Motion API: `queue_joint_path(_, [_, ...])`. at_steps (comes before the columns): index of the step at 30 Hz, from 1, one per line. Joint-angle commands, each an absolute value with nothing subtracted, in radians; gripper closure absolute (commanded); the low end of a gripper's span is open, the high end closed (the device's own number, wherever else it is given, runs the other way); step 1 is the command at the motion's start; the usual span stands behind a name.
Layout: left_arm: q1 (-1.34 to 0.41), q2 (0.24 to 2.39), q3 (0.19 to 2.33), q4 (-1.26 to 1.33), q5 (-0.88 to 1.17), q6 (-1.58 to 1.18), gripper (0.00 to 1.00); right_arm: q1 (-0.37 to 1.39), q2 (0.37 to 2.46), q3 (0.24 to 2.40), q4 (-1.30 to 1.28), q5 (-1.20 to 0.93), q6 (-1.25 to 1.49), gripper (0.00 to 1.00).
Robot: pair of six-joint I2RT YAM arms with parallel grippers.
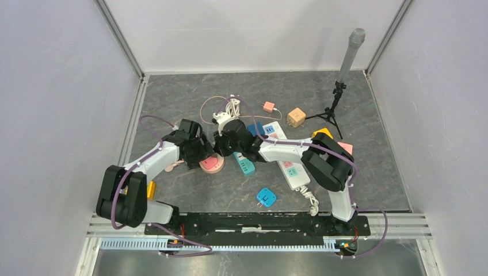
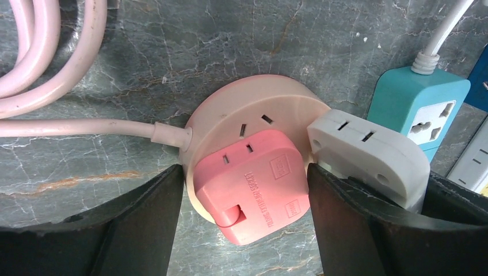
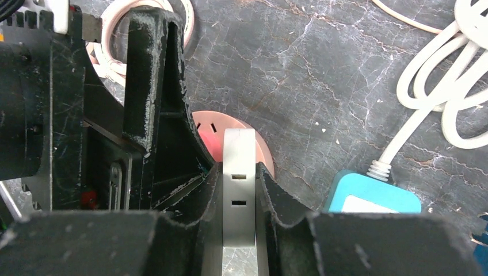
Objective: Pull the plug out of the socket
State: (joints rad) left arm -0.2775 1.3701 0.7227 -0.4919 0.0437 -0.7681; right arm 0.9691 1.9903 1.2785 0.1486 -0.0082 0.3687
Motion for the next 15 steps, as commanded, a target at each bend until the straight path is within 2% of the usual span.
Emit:
queue_joint_path(1, [-0.282,1.4,0.713,-0.515,-0.047,-0.769,0.34,0.967,1.951,1.271,0.114,0.027,0.371,1.0])
queue_joint_path(5, [-0.282,1.388,0.691,-0.514,-0.063,-0.769,0.45,0.951,1.948,1.26,0.149,0.003,0.39,1.0])
queue_joint_path(10, [-0.282,1.389,0.655,-0.503,-0.075,-0.774,0.58,0.974,1.91,1.206,0.251,-0.008,0.277,1.0])
queue_joint_path(13, [-0.282,1.392,0.632,-0.497,-0.083,-0.785,0.62,0.97,1.907,1.205,0.233,0.072,0.24,1.0])
queue_joint_path(15, [-0.282,1.391,0.61,-0.483,-0.087,-0.791,0.64,0.94,1.901,1.185,0.251,0.031,0.282,1.0])
